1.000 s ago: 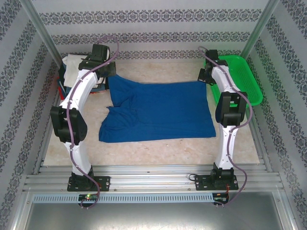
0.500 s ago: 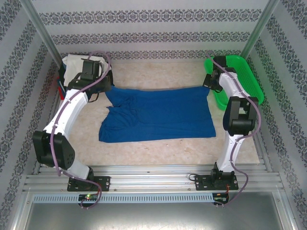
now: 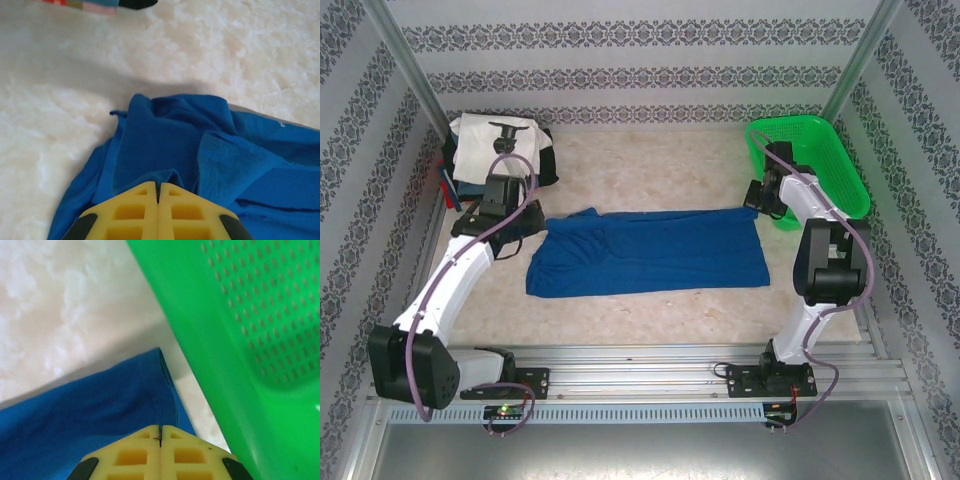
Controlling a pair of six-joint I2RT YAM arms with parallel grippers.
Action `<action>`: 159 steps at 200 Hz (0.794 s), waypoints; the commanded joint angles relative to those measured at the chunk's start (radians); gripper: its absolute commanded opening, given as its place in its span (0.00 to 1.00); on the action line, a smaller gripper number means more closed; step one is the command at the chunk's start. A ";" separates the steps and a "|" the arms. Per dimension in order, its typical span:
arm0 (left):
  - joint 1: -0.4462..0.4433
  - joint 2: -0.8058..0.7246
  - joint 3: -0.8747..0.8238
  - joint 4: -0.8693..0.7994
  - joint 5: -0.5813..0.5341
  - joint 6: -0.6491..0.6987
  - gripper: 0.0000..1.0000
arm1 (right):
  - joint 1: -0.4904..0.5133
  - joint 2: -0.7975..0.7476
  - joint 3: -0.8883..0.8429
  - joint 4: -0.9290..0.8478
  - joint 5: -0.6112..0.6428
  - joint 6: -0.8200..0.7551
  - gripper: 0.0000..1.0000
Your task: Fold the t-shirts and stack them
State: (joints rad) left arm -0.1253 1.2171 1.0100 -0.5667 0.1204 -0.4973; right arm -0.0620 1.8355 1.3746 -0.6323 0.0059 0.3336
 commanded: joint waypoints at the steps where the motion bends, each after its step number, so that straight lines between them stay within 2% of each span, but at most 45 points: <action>1: -0.020 -0.060 -0.068 0.015 -0.005 -0.087 0.00 | -0.004 -0.052 -0.060 0.015 0.006 0.006 0.00; 65: -0.039 -0.132 -0.235 -0.015 -0.076 -0.248 0.00 | -0.004 -0.075 -0.127 0.006 0.022 0.015 0.00; 159: -0.059 -0.073 -0.355 0.075 -0.065 -0.327 0.00 | -0.004 -0.086 -0.217 0.029 0.036 0.020 0.00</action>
State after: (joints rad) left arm -0.1699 1.1252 0.6758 -0.5343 0.0711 -0.7876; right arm -0.0620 1.7779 1.1786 -0.6113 0.0109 0.3416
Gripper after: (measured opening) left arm 0.055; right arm 0.062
